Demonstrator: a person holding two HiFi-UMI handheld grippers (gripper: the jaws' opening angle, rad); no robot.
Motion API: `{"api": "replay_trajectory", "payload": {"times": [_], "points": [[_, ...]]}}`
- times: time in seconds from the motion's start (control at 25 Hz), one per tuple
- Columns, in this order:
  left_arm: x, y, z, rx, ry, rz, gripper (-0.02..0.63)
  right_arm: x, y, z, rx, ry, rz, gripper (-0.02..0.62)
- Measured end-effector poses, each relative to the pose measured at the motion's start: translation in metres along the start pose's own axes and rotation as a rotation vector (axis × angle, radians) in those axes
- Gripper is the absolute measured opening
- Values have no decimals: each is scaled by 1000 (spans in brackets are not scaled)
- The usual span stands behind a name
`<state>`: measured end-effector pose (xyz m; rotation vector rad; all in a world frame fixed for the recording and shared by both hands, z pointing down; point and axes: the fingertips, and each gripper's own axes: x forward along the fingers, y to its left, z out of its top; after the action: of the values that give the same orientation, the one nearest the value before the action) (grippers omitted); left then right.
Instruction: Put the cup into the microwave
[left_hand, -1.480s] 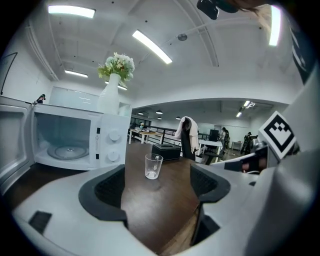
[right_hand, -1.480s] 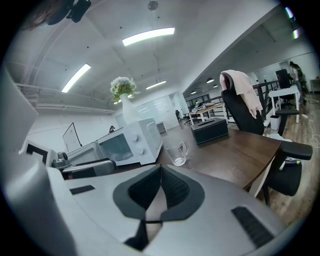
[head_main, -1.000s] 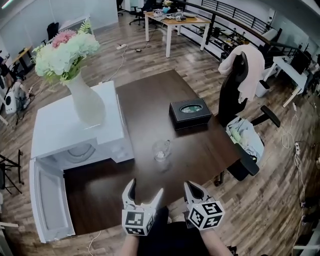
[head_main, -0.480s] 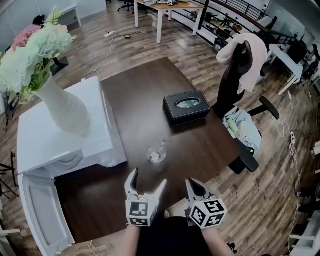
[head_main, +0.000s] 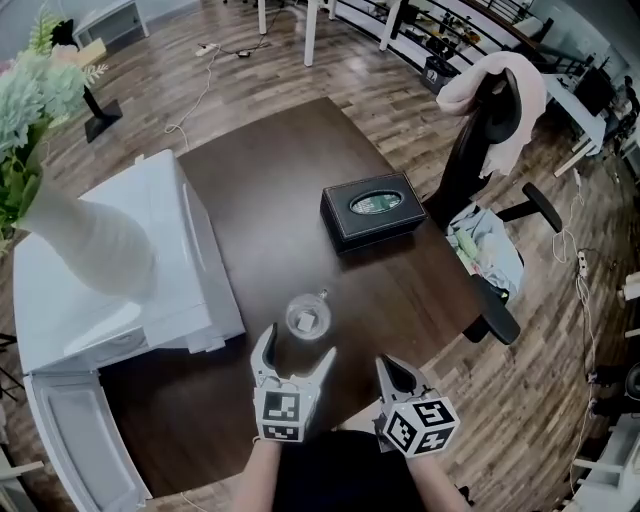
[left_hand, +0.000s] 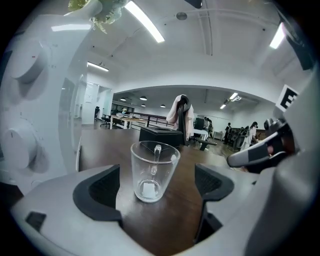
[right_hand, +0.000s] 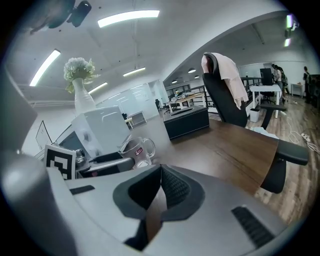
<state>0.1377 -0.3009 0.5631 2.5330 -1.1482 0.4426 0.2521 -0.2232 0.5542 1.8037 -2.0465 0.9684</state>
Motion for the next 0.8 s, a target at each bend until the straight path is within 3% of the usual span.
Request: {"api": "replay_trajectory", "payload": {"times": [0.48,0.8], "points": [[38,6,3,63,-17,-2,459,18,-17,-11,13,57,-34,-8],[53,11,14,98,-86,18,459,21,-27,-22,21,93,-65,-8]]}}
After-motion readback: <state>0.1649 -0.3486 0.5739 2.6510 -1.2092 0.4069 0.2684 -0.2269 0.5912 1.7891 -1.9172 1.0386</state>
